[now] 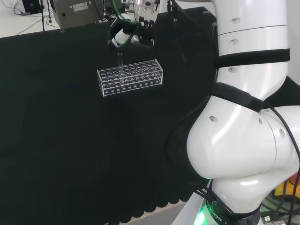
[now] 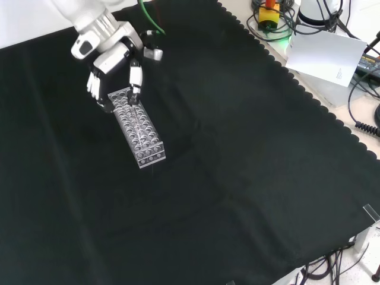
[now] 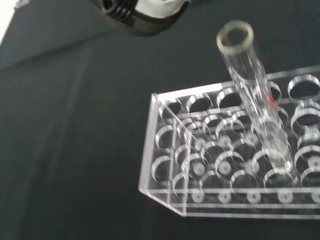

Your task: Put the test tube back in the rack.

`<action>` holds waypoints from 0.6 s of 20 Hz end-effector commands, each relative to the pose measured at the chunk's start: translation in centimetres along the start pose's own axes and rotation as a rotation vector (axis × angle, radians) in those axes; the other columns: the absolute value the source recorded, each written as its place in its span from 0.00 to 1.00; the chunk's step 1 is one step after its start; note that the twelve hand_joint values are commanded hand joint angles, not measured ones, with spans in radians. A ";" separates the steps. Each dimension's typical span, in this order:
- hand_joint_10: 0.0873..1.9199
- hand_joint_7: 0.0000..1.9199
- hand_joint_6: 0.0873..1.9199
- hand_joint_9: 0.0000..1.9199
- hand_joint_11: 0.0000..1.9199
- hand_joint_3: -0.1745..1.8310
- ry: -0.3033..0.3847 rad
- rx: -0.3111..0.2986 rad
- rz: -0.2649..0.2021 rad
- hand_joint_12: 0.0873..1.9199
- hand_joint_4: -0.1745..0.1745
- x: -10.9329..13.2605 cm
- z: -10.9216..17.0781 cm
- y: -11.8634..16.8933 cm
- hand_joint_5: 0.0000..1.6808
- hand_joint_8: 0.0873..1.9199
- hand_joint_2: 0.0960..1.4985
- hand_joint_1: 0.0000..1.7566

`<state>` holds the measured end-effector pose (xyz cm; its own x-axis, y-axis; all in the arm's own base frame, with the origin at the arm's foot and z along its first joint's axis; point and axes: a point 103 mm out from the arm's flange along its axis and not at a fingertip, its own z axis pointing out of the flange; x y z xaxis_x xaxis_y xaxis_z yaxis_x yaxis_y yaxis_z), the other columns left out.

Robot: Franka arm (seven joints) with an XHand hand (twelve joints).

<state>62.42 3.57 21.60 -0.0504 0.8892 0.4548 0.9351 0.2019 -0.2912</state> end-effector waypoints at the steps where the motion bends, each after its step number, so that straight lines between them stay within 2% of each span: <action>1: 0.44 0.32 0.41 0.37 0.24 0.13 0.011 -0.099 -0.061 0.76 0.56 1.9 -4.9 -1.8 0.40 0.47 0.53 0.56; 12: 0.44 0.30 0.41 0.35 0.23 0.15 -0.035 -0.214 -0.125 0.76 0.54 5.9 -11.6 -5.7 0.33 0.47 0.51 0.55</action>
<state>61.87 2.95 32.35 -0.1466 0.8772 0.4573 0.9704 0.2172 -0.1055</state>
